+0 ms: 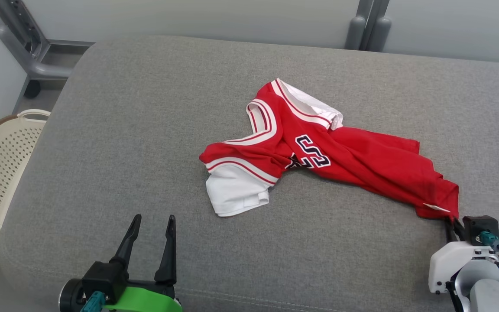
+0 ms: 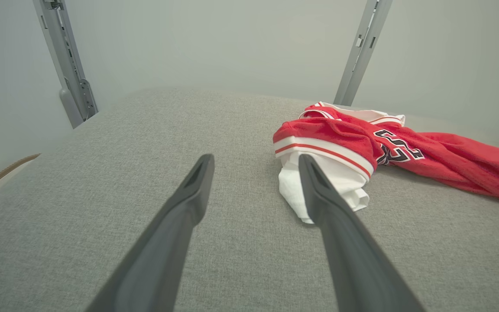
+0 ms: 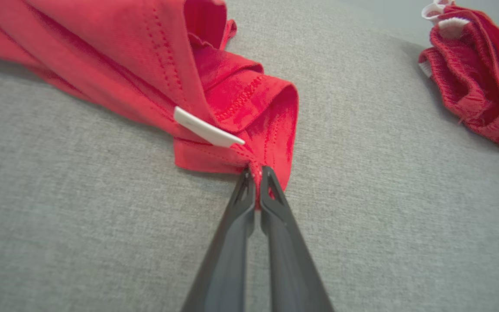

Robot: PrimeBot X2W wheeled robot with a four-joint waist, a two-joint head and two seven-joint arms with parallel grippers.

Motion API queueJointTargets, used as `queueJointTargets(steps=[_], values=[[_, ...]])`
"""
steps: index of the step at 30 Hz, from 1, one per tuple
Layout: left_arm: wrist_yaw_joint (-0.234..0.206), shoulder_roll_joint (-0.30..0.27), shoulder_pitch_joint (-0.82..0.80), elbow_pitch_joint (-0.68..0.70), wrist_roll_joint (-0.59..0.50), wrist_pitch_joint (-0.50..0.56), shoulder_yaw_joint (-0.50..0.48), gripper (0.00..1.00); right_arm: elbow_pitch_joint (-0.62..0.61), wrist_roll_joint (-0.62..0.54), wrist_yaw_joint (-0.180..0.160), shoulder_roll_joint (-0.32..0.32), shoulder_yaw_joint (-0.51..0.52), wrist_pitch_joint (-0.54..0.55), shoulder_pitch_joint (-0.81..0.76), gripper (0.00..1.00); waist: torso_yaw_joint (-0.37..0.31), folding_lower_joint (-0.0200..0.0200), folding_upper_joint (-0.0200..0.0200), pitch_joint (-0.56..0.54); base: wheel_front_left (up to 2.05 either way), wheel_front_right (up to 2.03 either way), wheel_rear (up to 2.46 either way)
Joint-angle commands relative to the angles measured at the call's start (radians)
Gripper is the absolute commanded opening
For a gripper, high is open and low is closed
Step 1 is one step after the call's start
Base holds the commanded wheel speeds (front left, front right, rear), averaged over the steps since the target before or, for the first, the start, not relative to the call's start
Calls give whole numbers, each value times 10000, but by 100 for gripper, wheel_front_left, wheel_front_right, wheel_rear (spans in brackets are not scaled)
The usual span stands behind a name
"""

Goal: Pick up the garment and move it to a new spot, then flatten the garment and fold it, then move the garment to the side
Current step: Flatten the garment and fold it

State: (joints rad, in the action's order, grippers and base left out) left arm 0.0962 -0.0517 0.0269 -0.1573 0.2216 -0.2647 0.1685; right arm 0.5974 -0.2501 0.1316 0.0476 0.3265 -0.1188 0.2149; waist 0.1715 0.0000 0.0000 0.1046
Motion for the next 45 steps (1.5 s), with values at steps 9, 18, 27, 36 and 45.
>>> queueJointTargets(steps=[9,18,27,36,45], values=[[18,7,251,-103,-147,-6,48,100,-428,-1061,-17,42,1497,584,-14,100,-67,0,0,-399,0,0,0],[49,8,430,-146,-215,-6,-8,100,-742,113,-17,52,364,228,-54,100,42,0,0,-666,0,0,0],[68,8,302,-56,-201,-6,-39,100,-878,688,-17,46,-607,713,298,95,128,0,0,-454,0,0,0],[70,7,48,46,-151,-6,22,100,-844,323,-17,46,-535,774,1011,0,312,0,0,10,0,0,0],[84,9,-332,190,-128,-6,119,100,-852,-1087,-17,454,-294,935,2940,0,516,0,0,859,0,0,0]])
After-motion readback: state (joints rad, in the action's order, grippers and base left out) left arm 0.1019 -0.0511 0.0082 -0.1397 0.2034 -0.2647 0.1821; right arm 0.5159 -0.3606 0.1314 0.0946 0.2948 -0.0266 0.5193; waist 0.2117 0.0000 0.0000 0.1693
